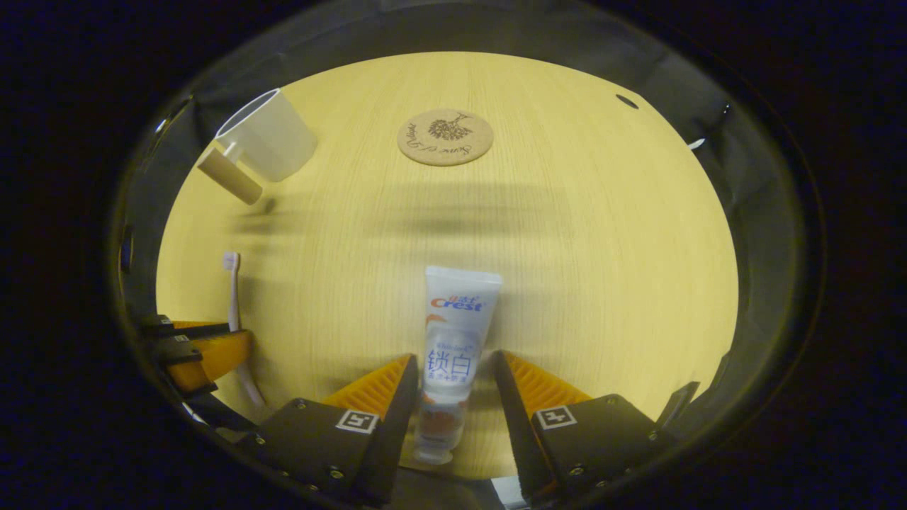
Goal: Put the toothbrush and toothpaste on the desktop into the cup, then pick up the cup and place it on the coaster on the desktop.
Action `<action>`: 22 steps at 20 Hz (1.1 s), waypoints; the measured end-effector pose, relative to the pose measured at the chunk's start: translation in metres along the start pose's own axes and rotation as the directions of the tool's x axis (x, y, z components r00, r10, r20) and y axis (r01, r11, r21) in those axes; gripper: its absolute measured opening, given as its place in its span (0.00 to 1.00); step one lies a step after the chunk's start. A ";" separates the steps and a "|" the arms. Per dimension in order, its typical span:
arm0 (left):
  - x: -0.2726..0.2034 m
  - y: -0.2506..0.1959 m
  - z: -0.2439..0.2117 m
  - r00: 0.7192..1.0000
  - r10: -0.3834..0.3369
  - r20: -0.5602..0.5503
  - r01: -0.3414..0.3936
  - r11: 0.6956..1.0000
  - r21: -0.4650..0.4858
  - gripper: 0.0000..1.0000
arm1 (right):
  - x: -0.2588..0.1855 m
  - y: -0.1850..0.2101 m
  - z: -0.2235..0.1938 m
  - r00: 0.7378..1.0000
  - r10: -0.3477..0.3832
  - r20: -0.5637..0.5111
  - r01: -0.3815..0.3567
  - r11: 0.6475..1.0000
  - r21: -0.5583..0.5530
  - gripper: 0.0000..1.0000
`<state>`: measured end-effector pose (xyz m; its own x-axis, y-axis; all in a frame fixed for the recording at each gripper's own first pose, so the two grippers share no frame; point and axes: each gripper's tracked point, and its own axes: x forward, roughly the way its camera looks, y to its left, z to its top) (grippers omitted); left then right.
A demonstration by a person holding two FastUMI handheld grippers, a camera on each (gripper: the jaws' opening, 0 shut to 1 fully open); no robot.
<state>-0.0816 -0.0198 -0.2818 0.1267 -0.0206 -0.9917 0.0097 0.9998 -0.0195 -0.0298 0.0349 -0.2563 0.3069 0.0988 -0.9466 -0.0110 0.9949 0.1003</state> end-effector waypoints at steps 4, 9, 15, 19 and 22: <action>-0.001 -0.002 0.001 1.000 -0.012 0.016 0.011 1.000 0.020 0.21 | 0.000 0.000 -0.005 1.000 0.000 -0.016 0.000 1.000 0.001 0.41; -0.003 -0.001 0.004 0.997 -0.048 0.065 0.047 0.999 0.021 0.11 | -0.003 0.005 -0.005 0.999 0.027 0.029 -0.027 1.000 -0.014 0.22; -0.004 0.000 0.005 0.986 -0.114 0.125 0.117 0.993 -0.019 0.11 | -0.014 0.013 -0.004 0.994 0.062 0.092 -0.059 0.998 -0.030 0.22; -0.024 0.004 0.011 0.968 -0.127 0.218 0.143 0.988 -0.055 0.10 | -0.034 0.018 0.010 0.977 0.124 0.173 -0.125 0.992 -0.006 0.21; -0.046 0.012 0.023 0.940 -0.127 0.317 0.153 0.987 -0.058 0.11 | -0.051 0.024 0.022 0.958 0.156 0.241 -0.156 0.988 -0.017 0.21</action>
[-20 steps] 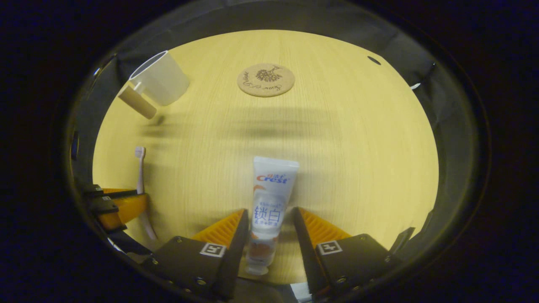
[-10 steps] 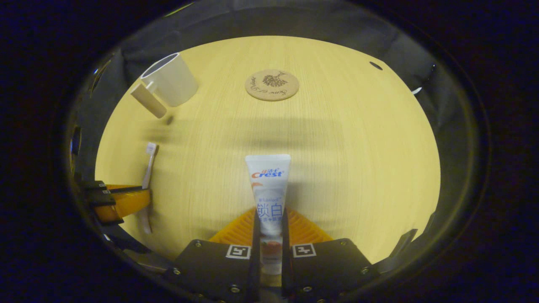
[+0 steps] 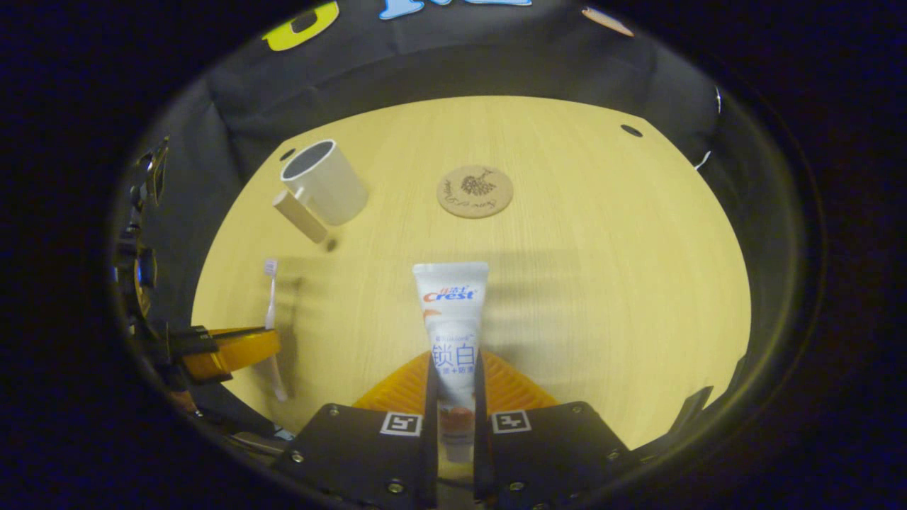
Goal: Put the toothbrush and toothpaste on the desktop into the cup, then pick up the cup and place it on the coaster on the desktop.
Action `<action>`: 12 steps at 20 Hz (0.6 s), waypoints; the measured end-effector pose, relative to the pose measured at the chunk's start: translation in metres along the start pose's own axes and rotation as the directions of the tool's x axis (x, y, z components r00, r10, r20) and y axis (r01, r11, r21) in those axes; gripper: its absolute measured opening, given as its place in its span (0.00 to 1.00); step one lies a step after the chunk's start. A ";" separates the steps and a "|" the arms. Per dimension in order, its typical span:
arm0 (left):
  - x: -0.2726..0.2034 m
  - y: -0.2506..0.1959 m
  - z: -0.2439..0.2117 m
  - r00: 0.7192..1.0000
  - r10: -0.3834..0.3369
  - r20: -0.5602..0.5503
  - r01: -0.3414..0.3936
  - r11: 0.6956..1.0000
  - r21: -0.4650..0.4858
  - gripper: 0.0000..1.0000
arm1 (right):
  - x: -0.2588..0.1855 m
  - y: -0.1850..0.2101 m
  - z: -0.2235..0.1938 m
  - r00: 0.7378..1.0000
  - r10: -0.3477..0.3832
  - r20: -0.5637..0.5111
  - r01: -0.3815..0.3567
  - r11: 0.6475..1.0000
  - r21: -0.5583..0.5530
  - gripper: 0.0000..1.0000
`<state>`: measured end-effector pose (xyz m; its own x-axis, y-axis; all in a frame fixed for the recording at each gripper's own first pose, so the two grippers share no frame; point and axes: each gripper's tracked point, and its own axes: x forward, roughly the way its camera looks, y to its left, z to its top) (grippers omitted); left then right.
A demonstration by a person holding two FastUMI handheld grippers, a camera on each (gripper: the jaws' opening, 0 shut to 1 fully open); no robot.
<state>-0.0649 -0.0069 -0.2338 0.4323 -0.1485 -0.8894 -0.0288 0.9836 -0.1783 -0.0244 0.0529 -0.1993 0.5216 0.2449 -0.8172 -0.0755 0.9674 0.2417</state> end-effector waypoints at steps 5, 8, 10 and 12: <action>-0.041 0.008 0.051 0.964 -0.029 0.263 0.036 0.999 -0.021 0.11 | -0.020 0.014 0.035 0.987 0.047 0.151 -0.040 0.998 -0.054 0.21; -0.064 0.007 0.086 0.919 -0.031 0.394 0.049 0.998 -0.034 0.11 | -0.038 0.024 0.061 0.963 0.069 0.261 -0.046 0.995 -0.093 0.21; -0.075 0.009 0.106 0.887 -0.036 0.460 0.065 0.997 -0.046 0.11 | -0.050 0.031 0.076 0.942 0.088 0.323 -0.056 0.993 -0.107 0.21; -0.082 0.008 0.124 0.856 -0.048 0.514 0.085 0.995 -0.047 0.11 | -0.062 0.035 0.085 0.921 0.106 0.376 -0.065 0.991 -0.119 0.21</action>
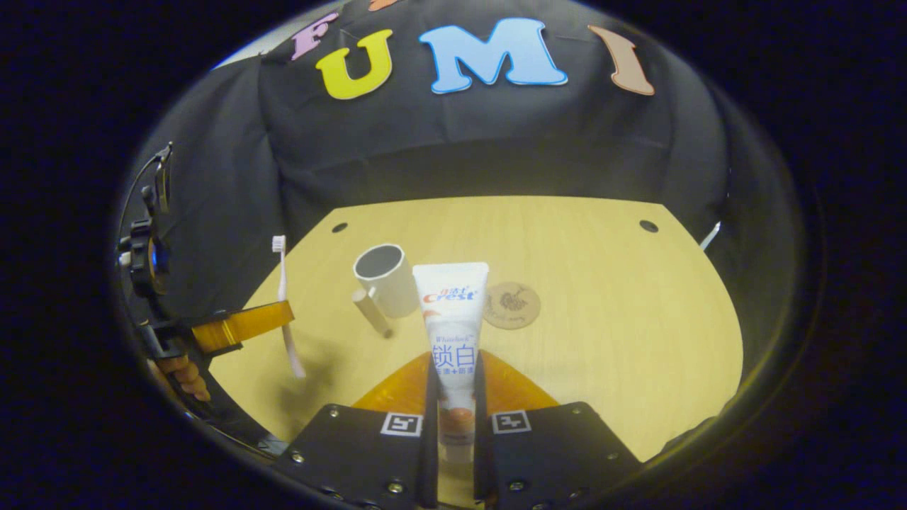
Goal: Put the toothbrush and toothpaste on the desktop into the cup, then pick up the cup and place it on the coaster on the desktop.
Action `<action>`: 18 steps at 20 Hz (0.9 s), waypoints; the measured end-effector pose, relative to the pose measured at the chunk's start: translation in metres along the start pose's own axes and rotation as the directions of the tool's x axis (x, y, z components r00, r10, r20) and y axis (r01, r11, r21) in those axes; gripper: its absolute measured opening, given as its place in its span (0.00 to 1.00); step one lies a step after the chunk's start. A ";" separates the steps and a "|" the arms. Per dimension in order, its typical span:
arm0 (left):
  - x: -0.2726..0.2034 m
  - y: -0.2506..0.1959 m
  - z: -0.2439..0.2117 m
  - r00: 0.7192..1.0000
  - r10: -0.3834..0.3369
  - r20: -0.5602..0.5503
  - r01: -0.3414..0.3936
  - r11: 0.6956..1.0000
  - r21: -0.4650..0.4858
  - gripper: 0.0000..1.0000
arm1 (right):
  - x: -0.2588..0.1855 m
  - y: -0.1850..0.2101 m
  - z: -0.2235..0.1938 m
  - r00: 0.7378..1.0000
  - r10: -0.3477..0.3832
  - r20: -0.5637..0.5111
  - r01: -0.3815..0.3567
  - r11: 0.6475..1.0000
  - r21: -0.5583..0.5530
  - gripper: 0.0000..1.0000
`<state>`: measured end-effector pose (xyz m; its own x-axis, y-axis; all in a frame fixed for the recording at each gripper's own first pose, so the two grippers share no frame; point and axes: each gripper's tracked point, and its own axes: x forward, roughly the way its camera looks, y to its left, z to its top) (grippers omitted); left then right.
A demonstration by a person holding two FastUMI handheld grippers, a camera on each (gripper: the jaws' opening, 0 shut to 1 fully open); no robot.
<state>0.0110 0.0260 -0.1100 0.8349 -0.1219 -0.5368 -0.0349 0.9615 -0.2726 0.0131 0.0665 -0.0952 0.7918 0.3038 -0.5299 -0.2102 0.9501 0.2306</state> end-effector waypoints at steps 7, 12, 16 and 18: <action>0.031 -0.011 0.079 0.973 -0.065 0.219 0.060 0.998 0.033 0.10 | -0.010 0.005 0.025 0.995 -0.006 0.100 0.009 1.000 -0.027 0.21; 0.054 -0.025 0.134 0.924 -0.137 0.357 0.117 0.990 0.079 0.10 | -0.009 0.000 0.026 0.993 -0.047 0.108 0.052 0.998 -0.038 0.21; 0.081 -0.042 0.160 0.886 -0.185 0.425 0.152 0.982 0.111 0.10 | -0.006 -0.002 0.025 0.993 -0.071 0.092 0.073 0.997 -0.012 0.21; 0.103 -0.049 0.158 0.886 -0.207 0.414 0.173 0.978 0.119 0.10 | 0.003 -0.005 0.028 0.993 -0.075 0.086 0.075 0.997 0.003 0.21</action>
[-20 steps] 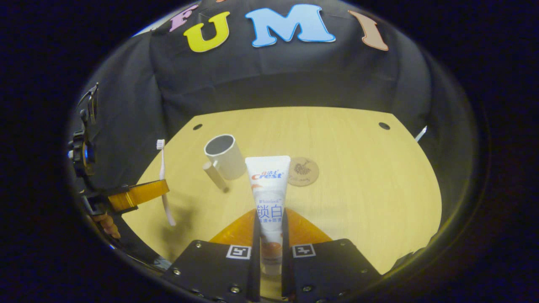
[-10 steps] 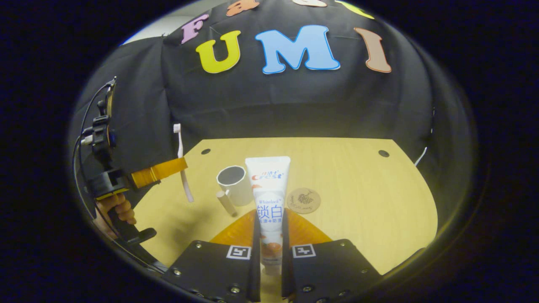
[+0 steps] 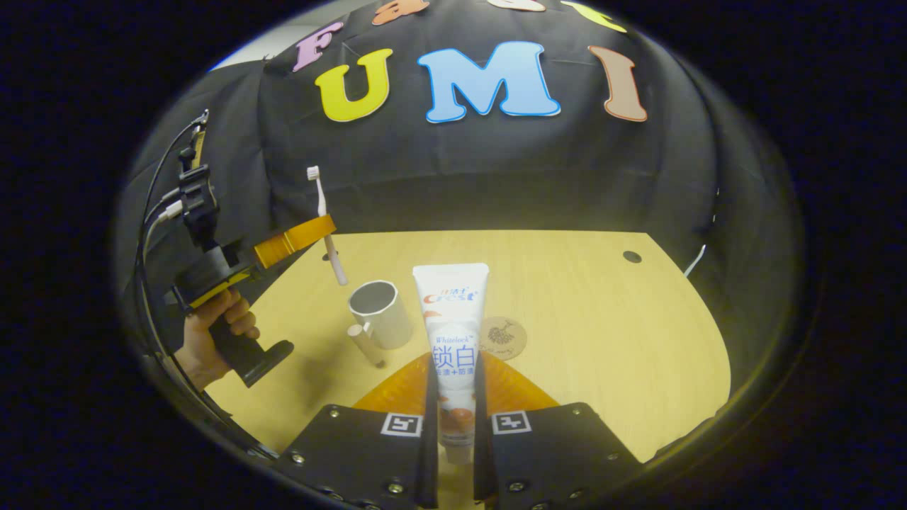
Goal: Put the toothbrush and toothpaste on the desktop into the cup, then pick up the cup and place it on the coaster on the desktop.
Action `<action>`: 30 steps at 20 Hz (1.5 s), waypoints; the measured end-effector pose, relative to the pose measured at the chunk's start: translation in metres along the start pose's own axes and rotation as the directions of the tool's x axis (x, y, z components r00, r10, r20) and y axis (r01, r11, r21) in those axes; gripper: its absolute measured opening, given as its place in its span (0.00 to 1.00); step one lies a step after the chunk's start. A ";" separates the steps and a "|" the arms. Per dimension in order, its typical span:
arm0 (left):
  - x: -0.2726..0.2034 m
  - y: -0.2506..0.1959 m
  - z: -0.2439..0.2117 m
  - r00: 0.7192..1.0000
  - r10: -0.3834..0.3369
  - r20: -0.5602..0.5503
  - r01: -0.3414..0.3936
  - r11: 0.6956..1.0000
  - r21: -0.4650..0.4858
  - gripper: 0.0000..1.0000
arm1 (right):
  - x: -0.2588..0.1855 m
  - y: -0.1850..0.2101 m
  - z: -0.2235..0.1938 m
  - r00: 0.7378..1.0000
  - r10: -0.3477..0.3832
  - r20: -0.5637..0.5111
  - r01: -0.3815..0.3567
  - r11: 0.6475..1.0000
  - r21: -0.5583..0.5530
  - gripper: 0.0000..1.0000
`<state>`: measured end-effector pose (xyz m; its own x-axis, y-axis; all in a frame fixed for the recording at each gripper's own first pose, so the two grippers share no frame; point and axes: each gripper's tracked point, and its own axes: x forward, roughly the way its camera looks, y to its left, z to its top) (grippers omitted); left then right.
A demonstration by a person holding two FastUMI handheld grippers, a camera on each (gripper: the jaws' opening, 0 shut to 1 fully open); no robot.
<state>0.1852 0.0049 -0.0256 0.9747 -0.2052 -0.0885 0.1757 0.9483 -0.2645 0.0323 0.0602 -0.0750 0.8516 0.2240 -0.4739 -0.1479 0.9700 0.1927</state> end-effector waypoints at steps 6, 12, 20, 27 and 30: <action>0.029 0.006 -0.063 0.992 -0.006 -0.126 0.004 1.000 -0.016 0.10 | 0.006 -0.003 0.000 1.000 -0.024 -0.017 0.025 1.000 0.017 0.21; 0.025 0.005 -0.090 0.979 0.011 -0.201 -0.006 1.000 0.024 0.14 | 0.016 0.006 0.013 1.000 0.004 0.003 -0.004 1.000 0.009 0.21; 0.001 0.009 -0.103 0.963 0.011 -0.270 -0.018 1.000 -0.025 0.58 | 0.041 0.033 0.049 0.994 0.090 0.065 -0.086 0.994 -0.065 0.21; -0.036 0.020 -0.090 0.957 0.046 -0.285 -0.058 0.998 -0.036 0.80 | 0.074 0.067 0.086 0.973 0.171 0.156 -0.160 0.984 -0.077 0.20; -0.057 0.025 -0.087 0.951 0.057 -0.305 -0.076 0.996 -0.051 0.83 | 0.092 0.083 0.105 0.957 0.210 0.198 -0.201 0.977 -0.063 0.20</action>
<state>0.1220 0.0188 -0.1109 0.8946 -0.2151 -0.3918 0.0940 0.9475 -0.3057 0.1509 0.1516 -0.0121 0.8840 0.3995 -0.2429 -0.3477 0.9090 0.2298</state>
